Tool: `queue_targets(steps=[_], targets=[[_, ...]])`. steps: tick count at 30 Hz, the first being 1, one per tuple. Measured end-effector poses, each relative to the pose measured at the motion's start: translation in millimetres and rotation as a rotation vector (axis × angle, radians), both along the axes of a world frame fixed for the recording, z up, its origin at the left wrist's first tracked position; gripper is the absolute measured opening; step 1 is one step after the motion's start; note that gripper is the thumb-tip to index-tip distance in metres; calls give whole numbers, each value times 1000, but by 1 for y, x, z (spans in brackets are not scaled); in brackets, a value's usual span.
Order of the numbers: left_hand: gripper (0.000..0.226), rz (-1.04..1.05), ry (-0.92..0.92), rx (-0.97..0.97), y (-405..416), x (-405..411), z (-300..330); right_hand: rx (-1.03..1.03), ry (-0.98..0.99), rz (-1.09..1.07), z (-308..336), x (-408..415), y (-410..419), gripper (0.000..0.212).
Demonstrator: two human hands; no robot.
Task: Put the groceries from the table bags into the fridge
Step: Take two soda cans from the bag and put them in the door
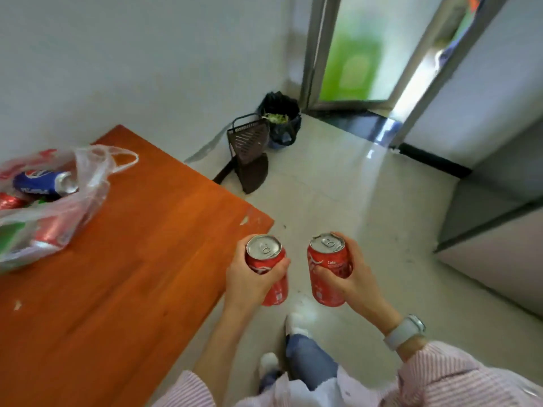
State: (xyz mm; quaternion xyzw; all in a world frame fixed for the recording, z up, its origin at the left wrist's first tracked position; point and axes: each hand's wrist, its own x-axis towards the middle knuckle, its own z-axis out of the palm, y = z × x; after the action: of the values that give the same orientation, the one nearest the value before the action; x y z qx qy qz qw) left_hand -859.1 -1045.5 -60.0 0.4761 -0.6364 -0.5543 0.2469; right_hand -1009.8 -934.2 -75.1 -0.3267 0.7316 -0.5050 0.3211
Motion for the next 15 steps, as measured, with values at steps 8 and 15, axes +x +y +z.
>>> queue_targets(steps=[8,15], targets=[[50,-557,65,-94,140,-189,26,-35,46,-559,26,-110,204,65],[53,-936,157,-99,336,-383,45,-16,123,-964,55,-223,406,60]])
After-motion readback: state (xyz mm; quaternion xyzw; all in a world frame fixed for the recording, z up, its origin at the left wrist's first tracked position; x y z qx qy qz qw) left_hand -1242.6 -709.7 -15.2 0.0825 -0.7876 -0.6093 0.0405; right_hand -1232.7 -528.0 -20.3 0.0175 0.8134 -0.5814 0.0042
